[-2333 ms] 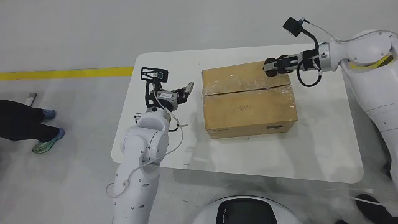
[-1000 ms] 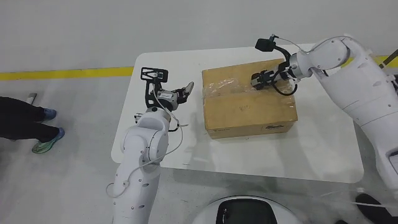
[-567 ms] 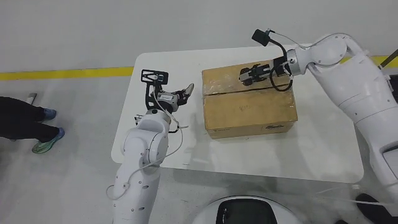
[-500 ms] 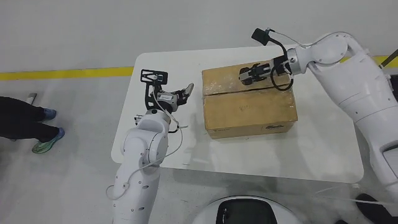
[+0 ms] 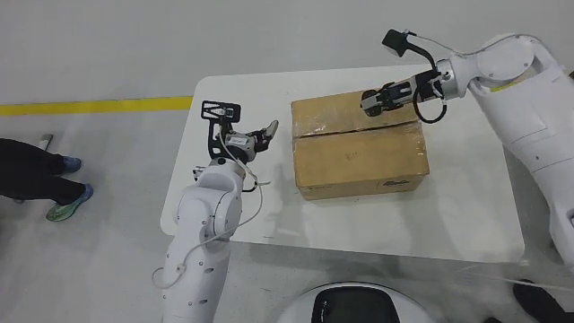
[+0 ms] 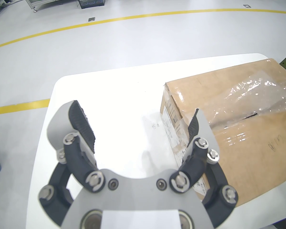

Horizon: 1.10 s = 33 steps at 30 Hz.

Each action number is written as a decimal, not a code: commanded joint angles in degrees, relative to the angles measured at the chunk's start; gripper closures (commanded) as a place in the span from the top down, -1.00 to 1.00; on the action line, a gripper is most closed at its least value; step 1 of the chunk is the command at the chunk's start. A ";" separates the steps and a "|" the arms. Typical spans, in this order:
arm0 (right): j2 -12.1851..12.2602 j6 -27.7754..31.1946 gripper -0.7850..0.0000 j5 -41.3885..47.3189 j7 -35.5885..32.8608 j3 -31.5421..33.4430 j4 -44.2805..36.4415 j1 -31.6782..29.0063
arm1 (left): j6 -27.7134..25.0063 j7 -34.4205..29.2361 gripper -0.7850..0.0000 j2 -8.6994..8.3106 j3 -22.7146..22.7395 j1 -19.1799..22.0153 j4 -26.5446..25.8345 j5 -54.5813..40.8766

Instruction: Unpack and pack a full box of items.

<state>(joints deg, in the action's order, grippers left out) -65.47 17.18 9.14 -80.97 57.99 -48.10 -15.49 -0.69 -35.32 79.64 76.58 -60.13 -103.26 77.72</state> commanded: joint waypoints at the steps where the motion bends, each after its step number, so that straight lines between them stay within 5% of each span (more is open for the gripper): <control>1: 1.34 -1.48 -1.00 -3.00 -0.03 1.80 -1.97 -1.44 | -0.39 0.06 1.00 -0.02 -0.13 0.13 0.14 -0.31; 18: 8.57 -10.34 -1.00 -10.60 1.39 16.65 -21.10 -16.38 | -5.25 0.88 0.97 0.22 -4.20 2.33 1.69 -4.59; 19: 8.75 -10.39 -1.00 -10.44 1.91 17.18 -21.35 -16.87 | -5.68 0.98 0.78 0.29 -4.67 2.68 1.91 -5.39; 21: 9.02 -10.33 -1.00 -10.43 2.30 17.65 -21.65 -17.51 | -7.02 0.84 0.07 0.41 -5.91 3.66 2.71 -6.07; 24: 9.22 -10.62 -1.00 -10.43 2.66 17.50 -21.82 -18.05 | -8.33 0.78 -0.21 0.65 -7.89 5.22 3.92 -6.78; 27: 9.31 -10.73 -1.00 -10.52 3.07 17.03 -21.55 -18.06 | -9.22 0.77 -0.38 0.89 -9.49 6.59 5.10 -7.68; 33: 9.27 -10.66 -1.00 -10.73 3.44 15.09 -20.11 -17.03 | -10.21 -1.85 -0.38 1.51 -12.93 9.92 8.90 -9.99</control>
<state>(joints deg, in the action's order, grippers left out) -56.19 6.54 -1.52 -77.49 73.45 -68.57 -32.76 -11.01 -36.64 81.02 64.29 -50.97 -95.14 67.99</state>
